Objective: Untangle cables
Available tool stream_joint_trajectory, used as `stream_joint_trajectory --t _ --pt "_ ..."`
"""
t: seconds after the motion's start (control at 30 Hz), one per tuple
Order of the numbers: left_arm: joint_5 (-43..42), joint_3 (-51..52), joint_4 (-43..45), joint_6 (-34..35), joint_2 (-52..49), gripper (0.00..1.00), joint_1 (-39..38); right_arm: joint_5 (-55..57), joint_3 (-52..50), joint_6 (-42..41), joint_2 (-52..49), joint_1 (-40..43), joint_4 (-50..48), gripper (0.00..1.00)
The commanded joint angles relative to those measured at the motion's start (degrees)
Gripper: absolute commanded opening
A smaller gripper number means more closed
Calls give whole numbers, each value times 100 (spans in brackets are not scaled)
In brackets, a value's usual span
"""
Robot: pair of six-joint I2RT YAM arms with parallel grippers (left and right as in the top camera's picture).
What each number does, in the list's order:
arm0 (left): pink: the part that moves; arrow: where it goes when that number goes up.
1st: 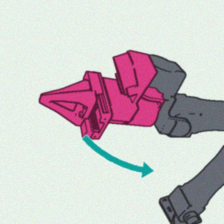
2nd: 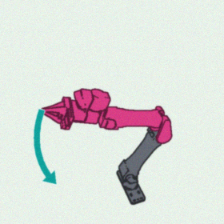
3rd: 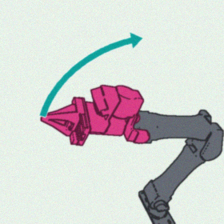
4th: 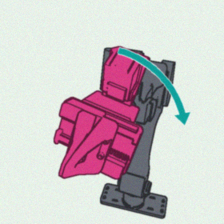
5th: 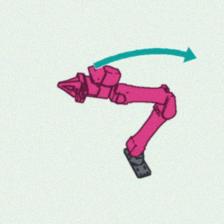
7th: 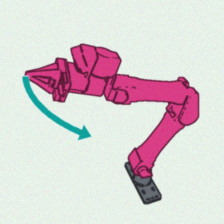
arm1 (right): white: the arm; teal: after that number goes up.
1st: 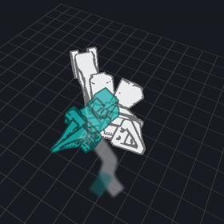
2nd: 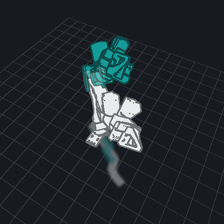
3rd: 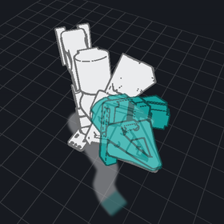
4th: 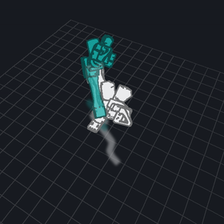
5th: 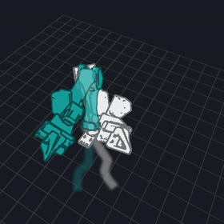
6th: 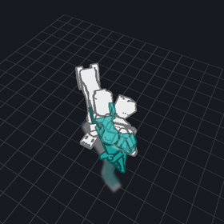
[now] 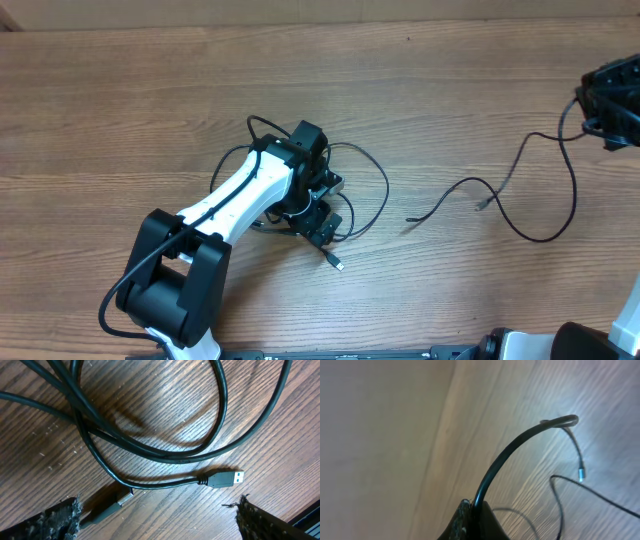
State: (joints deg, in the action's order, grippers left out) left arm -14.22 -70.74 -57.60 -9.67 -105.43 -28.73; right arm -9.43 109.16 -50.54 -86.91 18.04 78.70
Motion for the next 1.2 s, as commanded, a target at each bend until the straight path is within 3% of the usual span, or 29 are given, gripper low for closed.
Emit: stream_joint_trajectory --t 0.0,0.47,0.67,1.17 --pt "-85 31 13 -149 85 100 31 669 -15 -44 -96 192 81 4" --pt "-92 31 50 -146 85 100 26 1027 -20 413 -835 1134 31 4" --pt "-514 31 57 -151 85 100 20 1775 -20 501 -1320 1639 -337 4" --pt "-509 31 225 -155 85 100 20 2653 -24 592 -2369 2750 -1530 4"
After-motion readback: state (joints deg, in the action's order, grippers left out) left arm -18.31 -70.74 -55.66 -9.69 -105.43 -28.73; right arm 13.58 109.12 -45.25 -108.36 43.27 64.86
